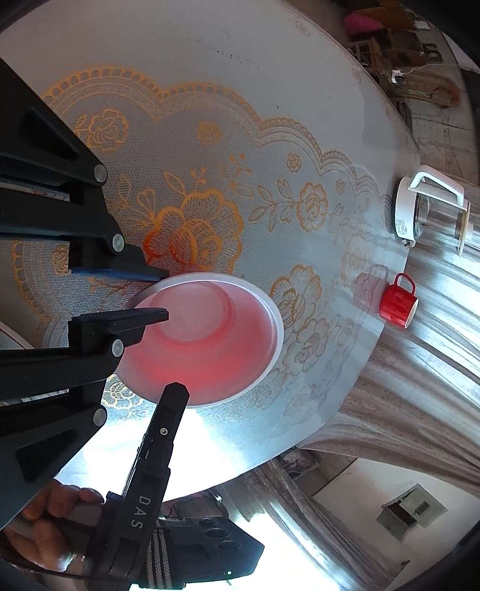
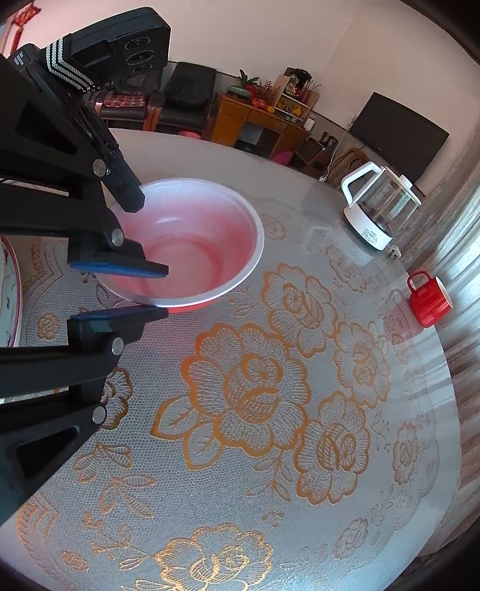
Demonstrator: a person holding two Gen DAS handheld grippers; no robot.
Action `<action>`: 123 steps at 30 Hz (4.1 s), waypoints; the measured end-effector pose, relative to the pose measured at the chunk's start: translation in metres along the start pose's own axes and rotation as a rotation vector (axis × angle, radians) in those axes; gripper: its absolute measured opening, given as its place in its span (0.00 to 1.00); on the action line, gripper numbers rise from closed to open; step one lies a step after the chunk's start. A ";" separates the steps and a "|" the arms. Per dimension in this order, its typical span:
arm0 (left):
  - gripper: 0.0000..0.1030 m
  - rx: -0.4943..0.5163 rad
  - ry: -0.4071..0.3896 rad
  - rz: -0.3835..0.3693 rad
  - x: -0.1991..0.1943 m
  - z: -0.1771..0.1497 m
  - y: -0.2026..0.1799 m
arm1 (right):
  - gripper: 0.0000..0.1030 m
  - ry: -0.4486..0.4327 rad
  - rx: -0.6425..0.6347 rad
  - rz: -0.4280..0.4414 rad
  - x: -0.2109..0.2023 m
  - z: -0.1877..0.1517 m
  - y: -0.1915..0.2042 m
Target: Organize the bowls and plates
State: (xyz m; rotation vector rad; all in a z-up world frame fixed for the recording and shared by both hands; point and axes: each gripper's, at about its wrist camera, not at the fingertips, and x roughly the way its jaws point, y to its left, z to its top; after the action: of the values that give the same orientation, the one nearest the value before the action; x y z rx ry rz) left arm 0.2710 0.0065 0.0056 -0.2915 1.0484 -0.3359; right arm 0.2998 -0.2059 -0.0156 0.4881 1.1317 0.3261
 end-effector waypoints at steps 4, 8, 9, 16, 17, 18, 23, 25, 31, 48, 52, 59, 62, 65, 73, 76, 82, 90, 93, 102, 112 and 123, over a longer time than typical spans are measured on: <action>0.17 0.019 -0.008 0.017 0.003 -0.002 -0.001 | 0.17 0.024 0.011 0.010 0.003 -0.002 -0.004; 0.24 0.022 -0.033 0.038 0.006 0.001 0.002 | 0.25 0.024 0.032 0.015 0.006 -0.001 -0.007; 0.24 0.026 -0.043 0.043 0.006 0.002 0.003 | 0.27 0.020 0.033 0.014 0.005 -0.001 -0.007; 0.26 0.020 -0.044 0.020 0.016 0.005 0.003 | 0.30 -0.004 0.036 -0.003 0.005 -0.001 -0.005; 0.25 0.024 -0.040 0.021 0.017 0.004 0.003 | 0.30 -0.009 0.023 -0.009 0.006 -0.002 -0.003; 0.23 0.030 -0.041 0.027 0.017 0.003 0.002 | 0.27 -0.011 0.004 -0.009 0.008 -0.004 -0.001; 0.18 0.022 -0.052 0.044 0.011 -0.003 0.003 | 0.18 -0.018 -0.057 -0.037 0.010 -0.008 0.012; 0.18 0.025 -0.052 0.058 0.010 -0.007 0.003 | 0.18 -0.011 -0.045 -0.018 0.010 -0.008 0.011; 0.18 0.045 -0.077 0.086 -0.002 -0.020 -0.002 | 0.19 0.015 0.001 0.037 0.014 -0.016 0.005; 0.23 0.032 -0.115 0.084 -0.020 -0.042 0.013 | 0.20 0.037 -0.008 0.038 0.020 -0.029 0.016; 0.27 0.013 -0.142 0.071 -0.025 -0.038 0.022 | 0.24 0.026 0.002 0.027 0.018 -0.026 0.013; 0.27 -0.006 -0.118 0.059 -0.010 -0.028 0.029 | 0.27 -0.001 -0.018 0.010 0.014 -0.025 0.019; 0.15 0.003 -0.112 0.060 -0.007 -0.032 0.026 | 0.14 -0.008 -0.073 -0.016 0.017 -0.029 0.029; 0.15 0.019 -0.118 0.081 -0.012 -0.037 0.024 | 0.13 -0.011 -0.118 -0.054 0.019 -0.034 0.037; 0.15 0.037 -0.162 0.110 -0.036 -0.049 0.022 | 0.13 -0.010 -0.105 -0.012 0.016 -0.040 0.039; 0.15 0.029 -0.173 0.107 -0.044 -0.054 0.023 | 0.13 -0.007 -0.104 0.004 0.016 -0.043 0.042; 0.15 0.030 -0.200 0.116 -0.058 -0.064 0.026 | 0.13 -0.001 -0.102 0.031 0.017 -0.051 0.047; 0.15 0.014 -0.228 0.105 -0.074 -0.073 0.028 | 0.13 -0.011 -0.130 0.051 0.014 -0.061 0.059; 0.15 0.009 -0.236 0.097 -0.080 -0.077 0.027 | 0.13 -0.015 -0.132 0.063 0.011 -0.064 0.062; 0.15 0.024 -0.283 0.086 -0.106 -0.085 0.021 | 0.13 -0.034 -0.146 0.098 -0.002 -0.075 0.068; 0.15 0.079 -0.330 0.060 -0.132 -0.100 -0.002 | 0.13 -0.081 -0.156 0.124 -0.032 -0.093 0.068; 0.15 0.162 -0.328 0.008 -0.143 -0.117 -0.034 | 0.13 -0.142 -0.150 0.122 -0.073 -0.116 0.053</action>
State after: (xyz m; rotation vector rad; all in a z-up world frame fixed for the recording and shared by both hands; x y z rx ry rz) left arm 0.0989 0.0247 0.0771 -0.1893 0.6951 -0.3505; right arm 0.1644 -0.1728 0.0301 0.4413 0.9342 0.4714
